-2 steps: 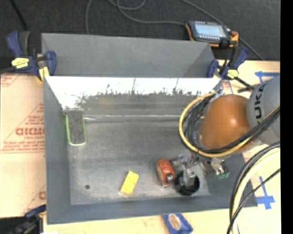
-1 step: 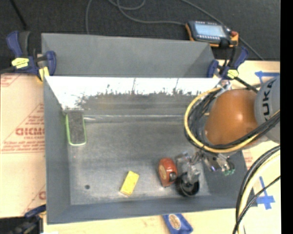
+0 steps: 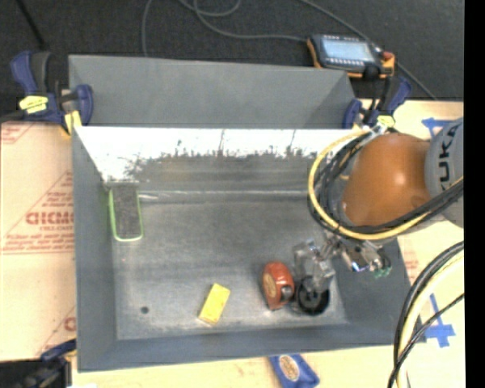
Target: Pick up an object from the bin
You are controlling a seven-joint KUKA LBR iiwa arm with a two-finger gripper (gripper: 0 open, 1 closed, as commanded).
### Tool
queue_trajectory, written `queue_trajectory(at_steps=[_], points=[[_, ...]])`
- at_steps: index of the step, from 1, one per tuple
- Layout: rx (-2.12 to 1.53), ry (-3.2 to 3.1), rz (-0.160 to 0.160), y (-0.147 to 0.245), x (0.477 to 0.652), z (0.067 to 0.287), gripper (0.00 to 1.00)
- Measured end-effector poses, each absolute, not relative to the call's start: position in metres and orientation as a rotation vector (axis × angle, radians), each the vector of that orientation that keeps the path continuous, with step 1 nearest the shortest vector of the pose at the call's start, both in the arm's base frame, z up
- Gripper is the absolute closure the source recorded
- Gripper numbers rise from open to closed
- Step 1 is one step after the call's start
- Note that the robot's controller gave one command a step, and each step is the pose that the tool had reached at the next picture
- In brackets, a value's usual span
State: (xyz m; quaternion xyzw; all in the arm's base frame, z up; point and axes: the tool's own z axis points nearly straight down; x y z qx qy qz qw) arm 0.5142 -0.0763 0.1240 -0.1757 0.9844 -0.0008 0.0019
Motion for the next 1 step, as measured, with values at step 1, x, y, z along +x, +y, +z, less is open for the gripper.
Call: queue_trajectory(at_steps=[1], points=[[-0.543, 3.100, 0.003, -0.0827, 0.5113, 0.1663, 1.00]])
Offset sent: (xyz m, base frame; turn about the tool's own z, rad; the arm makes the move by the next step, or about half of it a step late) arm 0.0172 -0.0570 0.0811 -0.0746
